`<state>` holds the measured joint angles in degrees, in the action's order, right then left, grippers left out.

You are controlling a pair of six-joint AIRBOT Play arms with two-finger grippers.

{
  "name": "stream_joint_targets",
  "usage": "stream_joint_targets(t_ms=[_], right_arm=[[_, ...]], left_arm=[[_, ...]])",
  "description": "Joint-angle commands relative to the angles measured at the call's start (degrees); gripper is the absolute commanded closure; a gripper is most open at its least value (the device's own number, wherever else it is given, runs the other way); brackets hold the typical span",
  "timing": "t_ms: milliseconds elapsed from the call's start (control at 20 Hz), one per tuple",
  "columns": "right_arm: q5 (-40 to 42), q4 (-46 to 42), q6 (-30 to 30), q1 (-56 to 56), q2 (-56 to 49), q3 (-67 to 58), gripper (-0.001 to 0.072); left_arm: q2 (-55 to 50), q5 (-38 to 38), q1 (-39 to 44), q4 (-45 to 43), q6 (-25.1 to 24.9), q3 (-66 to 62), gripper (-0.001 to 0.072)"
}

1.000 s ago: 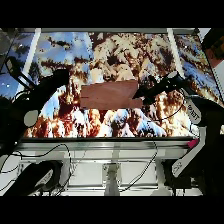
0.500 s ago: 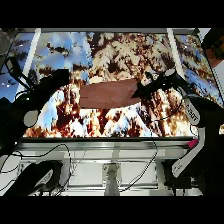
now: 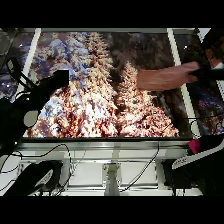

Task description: Fold the clothes and pants, and hang the long-sleeved shirts on hangers.

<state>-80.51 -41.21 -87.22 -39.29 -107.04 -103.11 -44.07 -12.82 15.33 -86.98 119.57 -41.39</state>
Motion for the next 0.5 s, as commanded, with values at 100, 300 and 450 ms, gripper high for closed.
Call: stream_joint_targets(t_ms=[100, 300, 450], right_arm=[[-4.33, -11.85, -4.50, -21.09, 4.28, -1.44, 0.0707], [-10.58, -29.51, -10.08, -25.90, 8.52, -1.46, 0.0707], [-18.93, -39.10, -12.48, -25.24, 9.01, -0.98, 0.0706]], left_arm=[[0.00, -0.52, -0.07, 0.00, -0.02, 0.00, 0.0071], [-0.02, -0.52, -0.07, 0.00, -0.02, 0.00, 0.0071], [0.00, -0.52, -0.07, -0.02, -0.02, 0.00, 0.0071]])
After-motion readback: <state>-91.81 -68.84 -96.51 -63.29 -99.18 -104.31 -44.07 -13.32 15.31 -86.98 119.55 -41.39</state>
